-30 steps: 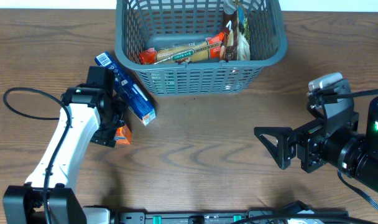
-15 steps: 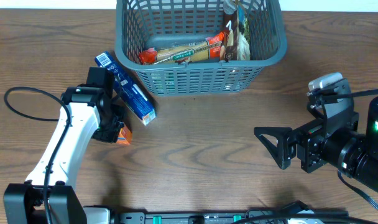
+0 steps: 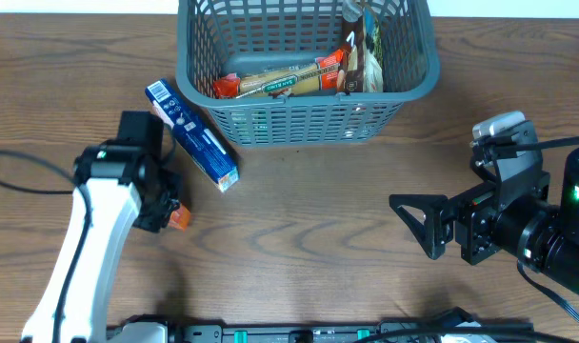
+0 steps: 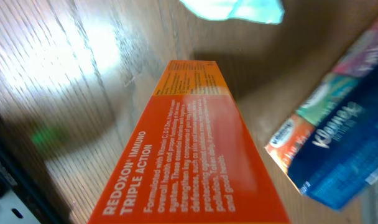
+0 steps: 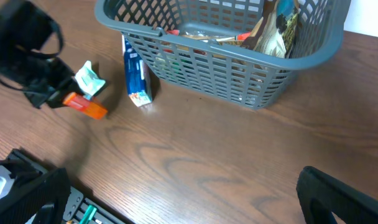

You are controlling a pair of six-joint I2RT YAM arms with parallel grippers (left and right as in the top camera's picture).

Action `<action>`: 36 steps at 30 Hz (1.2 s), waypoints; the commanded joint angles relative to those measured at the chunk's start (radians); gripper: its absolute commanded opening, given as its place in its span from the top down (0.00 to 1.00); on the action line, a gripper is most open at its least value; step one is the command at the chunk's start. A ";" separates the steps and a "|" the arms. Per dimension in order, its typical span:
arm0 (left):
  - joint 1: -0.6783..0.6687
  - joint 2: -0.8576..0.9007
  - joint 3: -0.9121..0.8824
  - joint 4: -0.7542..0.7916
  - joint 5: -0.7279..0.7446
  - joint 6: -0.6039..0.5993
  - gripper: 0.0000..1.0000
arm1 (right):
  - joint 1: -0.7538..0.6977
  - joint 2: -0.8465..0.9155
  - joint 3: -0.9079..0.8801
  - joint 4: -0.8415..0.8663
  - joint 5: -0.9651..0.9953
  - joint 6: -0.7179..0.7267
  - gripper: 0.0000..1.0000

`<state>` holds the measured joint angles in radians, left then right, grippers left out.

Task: Pack container
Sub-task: 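Grasp the Redoxon box with the left gripper and lift it, then carry the Redoxon box into the basket and release it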

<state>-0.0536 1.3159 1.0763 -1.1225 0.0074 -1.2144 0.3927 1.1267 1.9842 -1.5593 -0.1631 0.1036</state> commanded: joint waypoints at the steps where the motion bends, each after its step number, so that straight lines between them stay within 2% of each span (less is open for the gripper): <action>1: 0.006 -0.090 0.050 -0.007 -0.070 0.064 0.80 | -0.008 0.000 0.010 -0.002 0.002 0.015 0.01; 5: 0.006 -0.183 0.150 -0.060 -0.148 0.169 0.81 | -0.008 0.000 0.010 -0.002 0.002 0.015 0.01; 8: 0.006 -0.219 0.286 -0.105 -0.205 0.312 0.81 | -0.008 0.000 0.010 -0.002 0.002 0.015 0.01; 13: 0.006 -0.191 0.517 -0.106 -0.207 0.540 0.81 | -0.008 0.000 0.010 -0.002 0.002 0.015 0.01; 17: 0.002 -0.107 0.694 -0.103 -0.193 0.657 0.82 | -0.008 0.000 0.010 -0.002 0.002 0.015 0.01; 22: -0.018 0.074 0.911 -0.097 -0.066 0.772 0.81 | -0.008 0.000 0.010 -0.002 0.002 0.015 0.01; 28: -0.118 0.291 1.125 -0.064 -0.023 0.882 0.82 | -0.008 0.000 0.010 -0.002 0.002 0.015 0.01; 33: -0.210 0.402 1.232 -0.011 0.011 1.146 0.81 | -0.008 0.000 0.010 -0.002 0.002 0.015 0.01; 36: -0.260 0.424 1.234 0.034 0.014 1.362 0.81 | -0.008 0.000 0.010 -0.002 0.002 0.015 0.01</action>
<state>-0.2771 1.7508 2.2593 -1.1110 0.0013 -0.1299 0.3927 1.1267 1.9842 -1.5593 -0.1631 0.1040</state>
